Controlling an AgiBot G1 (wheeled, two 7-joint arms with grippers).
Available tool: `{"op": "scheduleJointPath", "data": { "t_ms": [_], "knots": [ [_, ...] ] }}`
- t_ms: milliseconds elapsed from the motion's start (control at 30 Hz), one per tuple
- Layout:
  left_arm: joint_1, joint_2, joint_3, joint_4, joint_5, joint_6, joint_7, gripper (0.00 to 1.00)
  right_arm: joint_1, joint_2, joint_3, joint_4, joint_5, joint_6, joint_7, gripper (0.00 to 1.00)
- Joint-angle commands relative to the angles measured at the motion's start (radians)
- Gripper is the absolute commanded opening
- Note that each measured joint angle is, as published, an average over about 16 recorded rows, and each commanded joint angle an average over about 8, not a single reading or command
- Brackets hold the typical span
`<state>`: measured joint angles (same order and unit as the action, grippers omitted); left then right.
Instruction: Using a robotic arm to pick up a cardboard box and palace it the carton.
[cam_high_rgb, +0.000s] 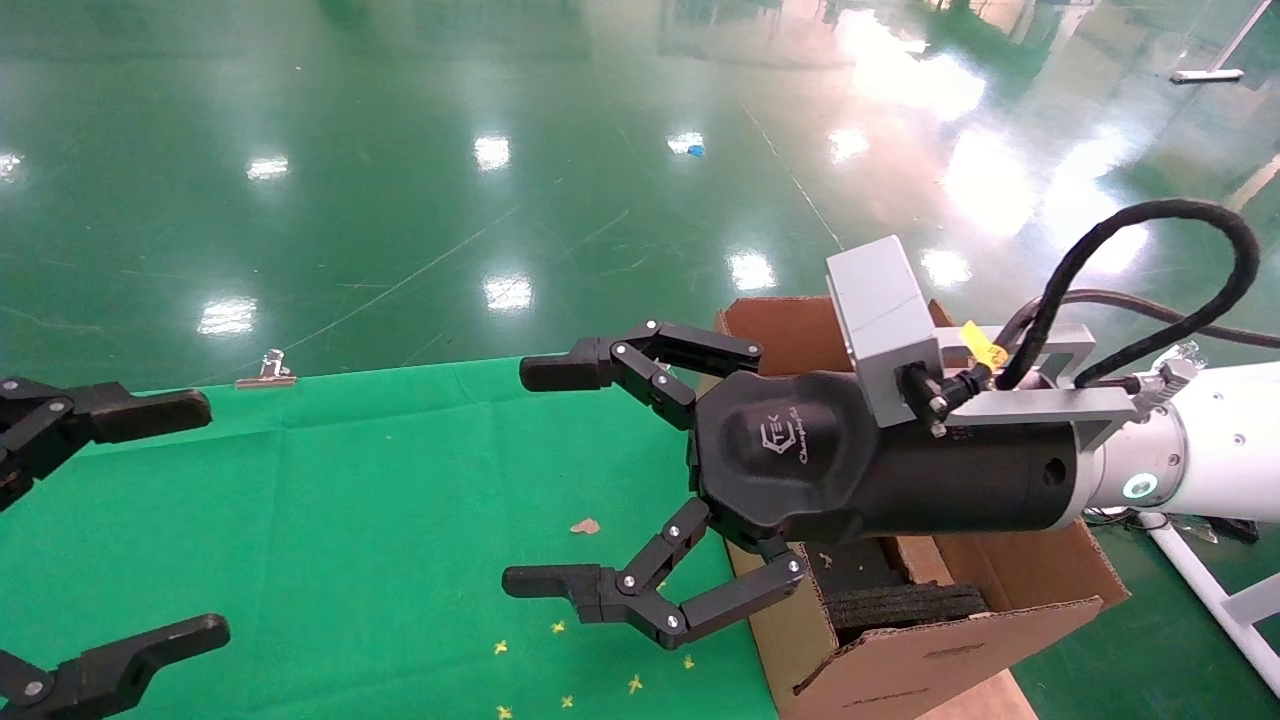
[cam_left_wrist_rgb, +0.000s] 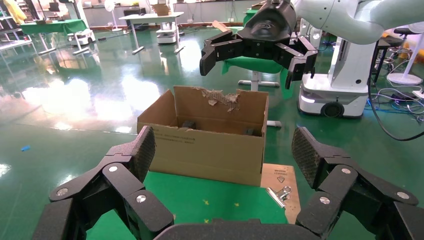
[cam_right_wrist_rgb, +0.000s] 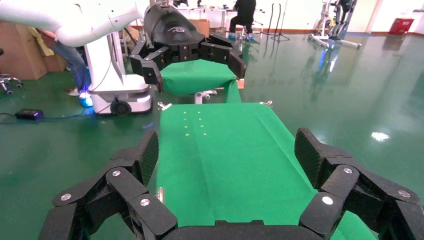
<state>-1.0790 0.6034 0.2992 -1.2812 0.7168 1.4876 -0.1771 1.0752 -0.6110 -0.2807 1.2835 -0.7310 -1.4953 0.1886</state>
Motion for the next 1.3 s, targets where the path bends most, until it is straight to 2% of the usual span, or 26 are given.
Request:
{"op": "scheduleJointPath", "data": {
  "t_ms": [33,1300],
  "knots": [
    [0.0,0.0,0.0,0.0,0.0,0.0,0.0,1.0,0.0,0.0,0.0,0.0,0.0,0.0,0.0,1.0],
    [0.0,0.0,0.0,0.0,0.0,0.0,0.0,1.0,0.003,0.0,-0.002,-0.002,-0.001,0.001,0.001,1.0]
  ]
}}
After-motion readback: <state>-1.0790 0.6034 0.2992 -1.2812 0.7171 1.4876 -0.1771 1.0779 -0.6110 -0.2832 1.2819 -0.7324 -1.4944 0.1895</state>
